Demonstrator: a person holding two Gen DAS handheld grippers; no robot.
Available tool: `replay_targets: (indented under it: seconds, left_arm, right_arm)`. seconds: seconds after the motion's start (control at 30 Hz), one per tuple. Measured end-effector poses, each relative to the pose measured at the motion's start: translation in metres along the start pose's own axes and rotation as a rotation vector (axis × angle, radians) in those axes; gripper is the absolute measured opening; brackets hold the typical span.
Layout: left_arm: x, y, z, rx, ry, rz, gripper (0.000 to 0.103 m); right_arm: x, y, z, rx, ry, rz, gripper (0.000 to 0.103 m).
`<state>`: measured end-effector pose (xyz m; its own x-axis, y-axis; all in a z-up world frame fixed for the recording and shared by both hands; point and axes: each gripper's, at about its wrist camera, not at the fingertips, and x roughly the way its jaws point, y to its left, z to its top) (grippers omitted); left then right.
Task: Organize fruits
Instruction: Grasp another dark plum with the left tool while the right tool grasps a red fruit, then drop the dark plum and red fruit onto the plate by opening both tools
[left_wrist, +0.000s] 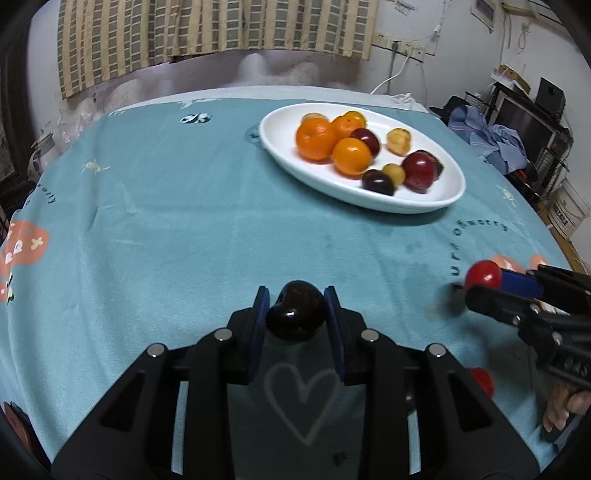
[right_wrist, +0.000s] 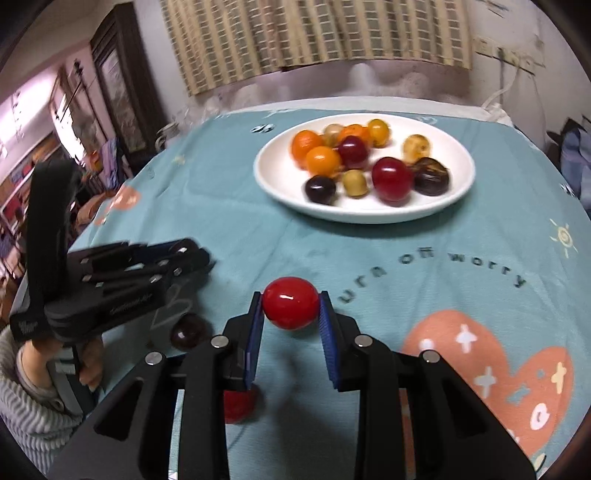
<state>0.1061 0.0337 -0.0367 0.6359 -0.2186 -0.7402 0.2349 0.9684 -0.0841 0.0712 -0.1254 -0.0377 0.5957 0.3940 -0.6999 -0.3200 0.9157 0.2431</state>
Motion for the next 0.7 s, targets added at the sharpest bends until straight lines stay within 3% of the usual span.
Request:
replay_targets:
  seconds: [0.13,0.3,0.47,0.63,0.67,0.7]
  left_arm:
    - [-0.006,-0.009,0.018,-0.007,-0.018,-0.067,0.031]
    - [0.006,-0.02,0.067,0.018,-0.042,-0.06,0.031]
    - [0.034,-0.031,0.098,0.033,-0.051,-0.058,0.031]
    - [0.065,-0.031,0.109,0.021,-0.024,-0.055,0.033]
    - [0.068,-0.03,0.109,0.021,-0.023,-0.052,0.045]
    - [0.069,-0.029,0.109,0.018,-0.029,-0.049,0.067]
  right_arm:
    - [-0.017,-0.006,0.013,0.026,-0.049,0.024,0.029]
    - [-0.025,-0.028,0.063,0.057,-0.112,-0.015,0.03]
    - [0.006,-0.049,0.113,0.11,-0.116,-0.02,0.03]
    - [0.048,-0.069,0.135,0.157,-0.082,-0.061,0.031]
    - [0.057,-0.074,0.137,0.175,-0.063,-0.076,0.031]
    - [0.065,-0.081,0.138,0.203,-0.035,-0.092,0.036]
